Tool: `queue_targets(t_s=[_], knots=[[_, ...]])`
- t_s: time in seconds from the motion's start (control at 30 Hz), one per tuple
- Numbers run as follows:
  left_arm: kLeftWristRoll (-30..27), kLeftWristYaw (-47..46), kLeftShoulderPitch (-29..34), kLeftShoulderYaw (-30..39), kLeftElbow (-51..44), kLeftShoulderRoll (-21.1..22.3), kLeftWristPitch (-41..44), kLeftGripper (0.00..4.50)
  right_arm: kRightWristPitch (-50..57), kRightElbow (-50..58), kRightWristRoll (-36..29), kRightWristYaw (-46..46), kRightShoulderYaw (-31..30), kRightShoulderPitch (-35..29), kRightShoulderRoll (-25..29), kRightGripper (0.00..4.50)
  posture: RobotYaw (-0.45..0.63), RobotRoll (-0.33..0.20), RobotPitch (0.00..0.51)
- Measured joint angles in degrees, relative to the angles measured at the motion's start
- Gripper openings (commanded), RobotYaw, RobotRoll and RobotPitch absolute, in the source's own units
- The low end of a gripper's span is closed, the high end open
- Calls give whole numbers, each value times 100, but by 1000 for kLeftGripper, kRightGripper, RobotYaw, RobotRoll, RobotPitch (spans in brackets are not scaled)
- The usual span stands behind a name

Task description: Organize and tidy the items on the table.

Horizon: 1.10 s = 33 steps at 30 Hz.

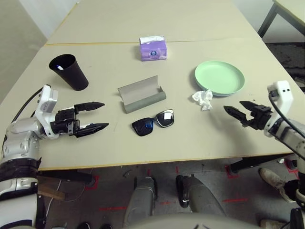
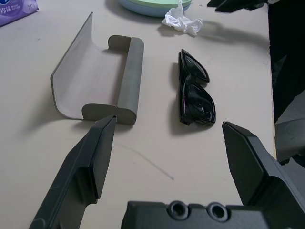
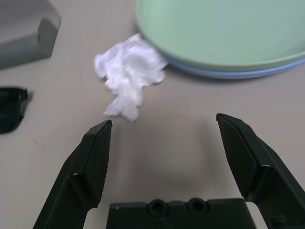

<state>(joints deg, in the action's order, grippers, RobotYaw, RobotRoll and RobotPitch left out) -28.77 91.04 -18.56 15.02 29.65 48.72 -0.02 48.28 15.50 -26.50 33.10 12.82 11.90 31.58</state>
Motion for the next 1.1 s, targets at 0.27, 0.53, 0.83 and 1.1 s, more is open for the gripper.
queue_targets(t_s=[0.27,0.53,0.83,1.1], knots=[[2,5,6,-14,-11,-2,-8,4500,-446,-272,271,-39,-603,171,-186,4457,-11,0,178],[7,-14,4,-18,-22,-5,-20,4500,-838,-917,517,-159,-940,707,-537,4457,2,0,176],[6,-84,21,-16,-46,-4,-20,4500,-1027,-1165,634,-175,-1103,775,-687,4457,11,0,175],[-2,-163,23,-14,-111,-4,-16,4500,-1075,-1177,621,-158,-1136,798,-744,3202,9,0,175]])
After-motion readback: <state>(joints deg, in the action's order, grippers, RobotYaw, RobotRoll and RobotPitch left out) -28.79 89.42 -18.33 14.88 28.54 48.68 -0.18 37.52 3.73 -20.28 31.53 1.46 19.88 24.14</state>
